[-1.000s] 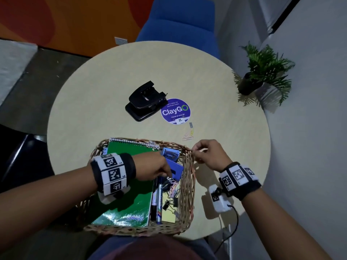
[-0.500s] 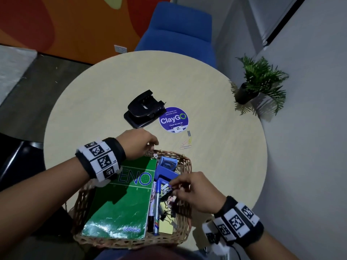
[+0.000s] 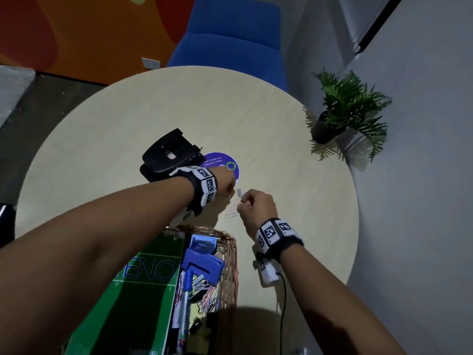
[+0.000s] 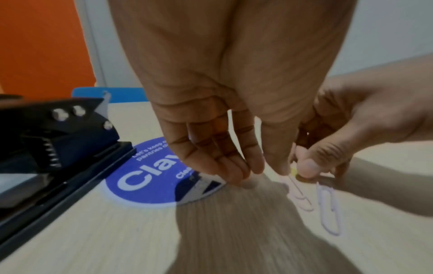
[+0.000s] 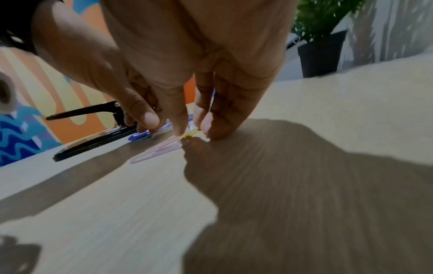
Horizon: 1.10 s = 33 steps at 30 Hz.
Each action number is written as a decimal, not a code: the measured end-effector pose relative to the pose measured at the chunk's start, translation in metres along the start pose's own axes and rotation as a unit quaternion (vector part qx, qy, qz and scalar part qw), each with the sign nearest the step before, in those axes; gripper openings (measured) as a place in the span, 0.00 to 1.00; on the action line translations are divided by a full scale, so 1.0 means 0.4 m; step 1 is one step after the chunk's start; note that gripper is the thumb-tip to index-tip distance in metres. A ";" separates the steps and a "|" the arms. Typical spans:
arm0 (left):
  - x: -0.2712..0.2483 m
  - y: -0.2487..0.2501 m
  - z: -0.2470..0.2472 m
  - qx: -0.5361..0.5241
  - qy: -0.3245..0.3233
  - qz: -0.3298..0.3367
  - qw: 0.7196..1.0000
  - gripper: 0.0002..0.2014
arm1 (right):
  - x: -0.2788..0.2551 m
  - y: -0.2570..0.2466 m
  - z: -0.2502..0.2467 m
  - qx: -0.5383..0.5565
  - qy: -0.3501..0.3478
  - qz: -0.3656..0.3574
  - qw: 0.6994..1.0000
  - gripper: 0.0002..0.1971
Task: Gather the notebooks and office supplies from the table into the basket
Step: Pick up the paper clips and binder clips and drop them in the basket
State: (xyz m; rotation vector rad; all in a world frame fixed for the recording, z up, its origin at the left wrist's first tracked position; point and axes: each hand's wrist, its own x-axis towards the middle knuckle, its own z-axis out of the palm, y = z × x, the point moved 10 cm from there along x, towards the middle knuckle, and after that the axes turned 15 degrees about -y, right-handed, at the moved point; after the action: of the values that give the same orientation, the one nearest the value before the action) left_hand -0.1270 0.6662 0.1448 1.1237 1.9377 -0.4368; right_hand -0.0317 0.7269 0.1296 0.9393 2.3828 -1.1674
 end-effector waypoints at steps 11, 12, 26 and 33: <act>0.095 0.023 0.020 0.011 -0.020 -0.032 0.999 0.16 | 0.080 0.037 0.011 -0.023 -0.041 0.036 0.998 0.09; 0.101 0.022 0.016 0.001 -0.009 -0.033 0.999 0.17 | 0.081 0.042 0.007 -0.025 -0.043 0.042 0.998 0.09; -0.103 -0.062 -0.070 -0.132 0.081 0.027 0.988 0.01 | -0.116 0.016 -0.055 0.233 -0.033 -0.033 0.971 0.08; -0.245 -0.095 0.051 -0.282 0.107 0.155 0.941 0.08 | -0.350 -0.089 0.066 0.208 -0.171 -0.127 0.955 0.07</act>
State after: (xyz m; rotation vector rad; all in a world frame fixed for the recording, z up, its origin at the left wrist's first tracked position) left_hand -0.1241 0.5790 0.2069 1.0867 1.8447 0.4101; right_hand 0.0461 0.6316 0.2097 0.4878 2.0546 -1.8155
